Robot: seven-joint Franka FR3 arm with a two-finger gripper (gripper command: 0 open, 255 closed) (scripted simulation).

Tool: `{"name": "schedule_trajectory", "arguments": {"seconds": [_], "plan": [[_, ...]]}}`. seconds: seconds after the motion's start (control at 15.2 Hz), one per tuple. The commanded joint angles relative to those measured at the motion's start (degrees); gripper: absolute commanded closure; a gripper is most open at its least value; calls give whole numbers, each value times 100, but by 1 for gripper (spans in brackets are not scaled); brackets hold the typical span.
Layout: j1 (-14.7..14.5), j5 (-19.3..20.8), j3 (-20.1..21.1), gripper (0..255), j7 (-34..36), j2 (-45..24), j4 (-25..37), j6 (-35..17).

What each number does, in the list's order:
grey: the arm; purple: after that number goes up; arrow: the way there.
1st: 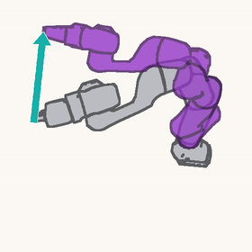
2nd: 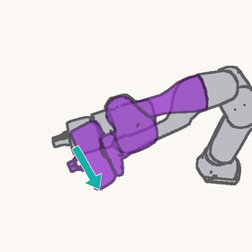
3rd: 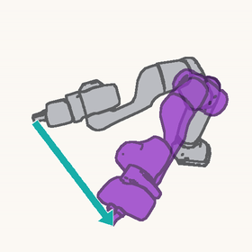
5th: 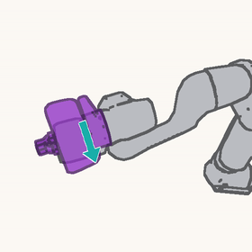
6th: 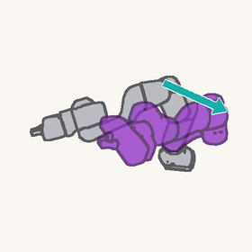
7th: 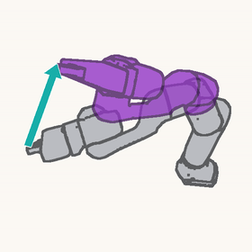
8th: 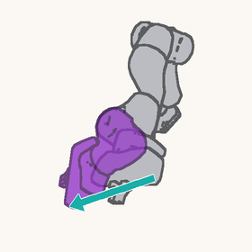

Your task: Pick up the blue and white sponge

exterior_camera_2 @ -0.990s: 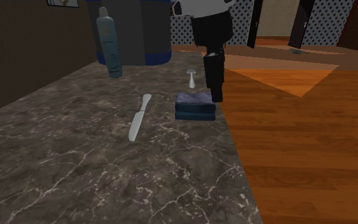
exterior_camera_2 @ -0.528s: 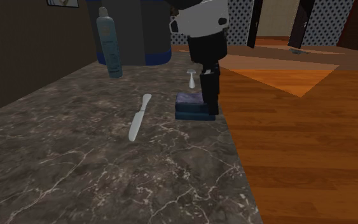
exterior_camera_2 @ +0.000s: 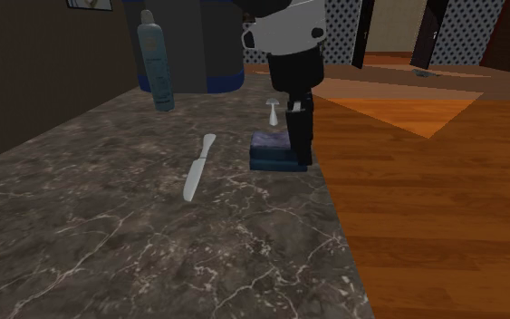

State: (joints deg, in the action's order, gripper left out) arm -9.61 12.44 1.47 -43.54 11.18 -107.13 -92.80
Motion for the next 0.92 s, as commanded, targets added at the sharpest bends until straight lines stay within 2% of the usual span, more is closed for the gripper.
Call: {"name": "schedule_trajectory", "arguments": {"seconds": [0.0,0.13,0.86], "plan": [[-1,-3,2,255,0,-7,-6,2],[-2,-2,2,255,3,-26,4,-7],[-5,1,27,255,-155,-212,1057,846]]}}
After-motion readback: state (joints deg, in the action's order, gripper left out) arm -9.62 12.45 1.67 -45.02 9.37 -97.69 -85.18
